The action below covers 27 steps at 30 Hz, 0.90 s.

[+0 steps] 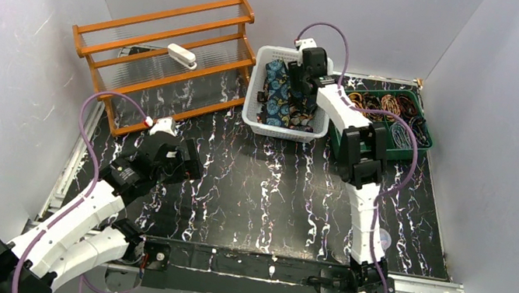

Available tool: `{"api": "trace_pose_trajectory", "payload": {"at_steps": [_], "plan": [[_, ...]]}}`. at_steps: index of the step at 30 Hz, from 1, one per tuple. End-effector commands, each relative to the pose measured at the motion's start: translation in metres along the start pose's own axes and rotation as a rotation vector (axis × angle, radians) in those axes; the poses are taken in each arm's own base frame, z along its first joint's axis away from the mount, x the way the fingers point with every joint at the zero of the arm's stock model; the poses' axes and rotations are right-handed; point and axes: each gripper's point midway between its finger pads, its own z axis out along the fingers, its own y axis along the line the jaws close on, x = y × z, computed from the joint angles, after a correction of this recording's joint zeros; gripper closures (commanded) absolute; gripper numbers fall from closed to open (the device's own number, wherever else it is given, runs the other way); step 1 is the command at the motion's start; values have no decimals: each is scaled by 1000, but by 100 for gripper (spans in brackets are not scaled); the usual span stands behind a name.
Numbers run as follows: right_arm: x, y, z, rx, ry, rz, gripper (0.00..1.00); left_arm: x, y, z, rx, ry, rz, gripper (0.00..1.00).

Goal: Roll the ties
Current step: Pick up the tie from the bin.

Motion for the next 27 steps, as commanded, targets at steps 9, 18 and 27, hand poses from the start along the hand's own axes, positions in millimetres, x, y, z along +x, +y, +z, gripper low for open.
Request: {"api": "trace_pose_trajectory", "payload": {"at_steps": [9,18,27], "plan": [[-9,-13,-42,-96,24,0,75,0,15,-3,-70,5,37,2],[-63,1,-87,-219,-68,44,99,3,19,-5,-78,9,37,2],[-26,46,-104,-365,55,24,90,6,17,-4,-66,17,26,2]]}}
